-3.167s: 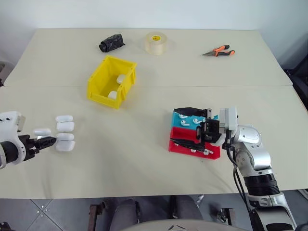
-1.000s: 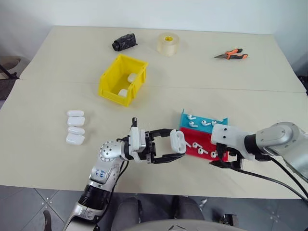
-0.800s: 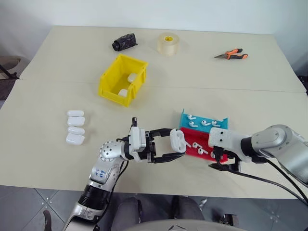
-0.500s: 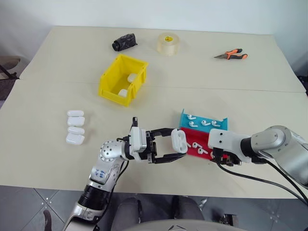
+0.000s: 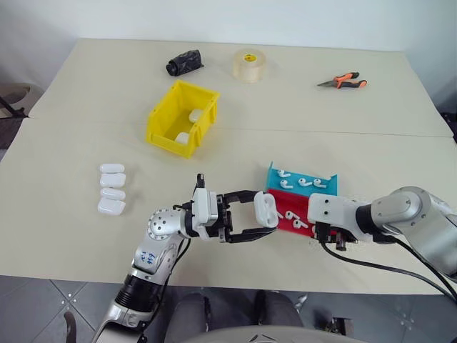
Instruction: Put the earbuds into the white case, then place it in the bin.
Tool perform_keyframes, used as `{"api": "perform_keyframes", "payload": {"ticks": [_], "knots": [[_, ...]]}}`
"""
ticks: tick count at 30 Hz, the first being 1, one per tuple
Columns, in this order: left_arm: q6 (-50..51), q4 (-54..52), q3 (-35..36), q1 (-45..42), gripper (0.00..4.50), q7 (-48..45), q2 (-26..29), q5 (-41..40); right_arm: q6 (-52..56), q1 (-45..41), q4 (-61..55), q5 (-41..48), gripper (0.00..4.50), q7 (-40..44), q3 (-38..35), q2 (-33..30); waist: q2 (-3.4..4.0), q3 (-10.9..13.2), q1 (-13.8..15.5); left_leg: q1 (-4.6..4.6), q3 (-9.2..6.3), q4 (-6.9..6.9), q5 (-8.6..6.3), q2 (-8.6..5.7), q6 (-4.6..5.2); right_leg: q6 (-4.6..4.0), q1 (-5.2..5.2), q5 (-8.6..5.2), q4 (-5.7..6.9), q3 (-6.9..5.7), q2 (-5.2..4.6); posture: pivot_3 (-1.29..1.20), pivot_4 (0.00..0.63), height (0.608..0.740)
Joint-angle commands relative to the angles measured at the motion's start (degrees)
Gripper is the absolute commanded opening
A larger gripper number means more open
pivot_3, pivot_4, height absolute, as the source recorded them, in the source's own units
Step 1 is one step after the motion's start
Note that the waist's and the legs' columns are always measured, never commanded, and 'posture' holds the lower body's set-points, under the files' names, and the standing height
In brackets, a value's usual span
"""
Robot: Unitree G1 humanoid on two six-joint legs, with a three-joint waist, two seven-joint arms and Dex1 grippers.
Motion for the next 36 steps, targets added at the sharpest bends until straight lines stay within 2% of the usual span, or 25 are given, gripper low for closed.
{"api": "perform_keyframes", "payload": {"ticks": [1,15,18,24,29,36], "knots": [[0.0,-2.64,-0.16,0.27,2.81,0.44,-0.06,-0.55,0.22,0.61,0.42,-1.2,0.99,-0.13,0.43,0.56,0.0,0.0,0.0,0.0,0.0,0.01,0.0,0.0,0.0,0.0,0.0,0.0,0.01,0.0,0.0,0.0,0.15,0.74],[0.81,-2.46,0.39,-0.24,2.81,-0.48,0.65,-1.68,0.61,2.02,-0.13,1.0,0.99,0.75,-4.03,1.32,0.0,0.0,0.06,0.0,0.0,0.02,0.0,0.0,0.0,0.0,0.01,0.0,0.02,0.0,0.0,0.0,0.15,0.74],[0.95,-2.59,0.32,0.03,2.81,-0.53,0.75,-1.66,-0.19,2.55,-0.65,2.25,1.67,2.33,-5.55,0.52,-0.01,0.0,0.08,0.0,0.0,0.02,0.0,0.0,0.0,0.0,0.01,0.0,0.02,0.0,0.0,0.0,0.15,0.74],[0.93,-2.64,0.26,0.29,2.81,-0.36,0.76,-1.51,-0.2,1.21,0.16,2.66,3.66,2.38,-7.13,1.19,-0.01,0.0,0.09,-0.01,0.0,0.02,0.0,0.0,0.0,0.0,0.0,0.0,0.02,0.0,0.0,0.0,0.15,0.74],[0.81,-2.47,0.26,0.37,2.81,-0.24,0.65,-1.42,2.64,-0.71,-0.6,4.65,3.66,2.62,-7.02,2.3,0.0,0.0,0.03,-0.01,0.0,0.03,0.0,0.0,0.0,0.0,0.0,0.0,0.02,0.0,0.0,0.0,0.15,0.74],[0.91,-2.71,0.2,0.29,2.81,0.05,0.5,-1.31,9.84,-4.48,-1.76,4.55,3.66,-1.68,-3.34,6.19,0.0,0.0,0.13,-0.04,-0.04,0.04,0.0,0.0,0.0,0.0,0.0,0.0,0.02,-0.02,-0.01,0.0,0.15,0.74]]}}
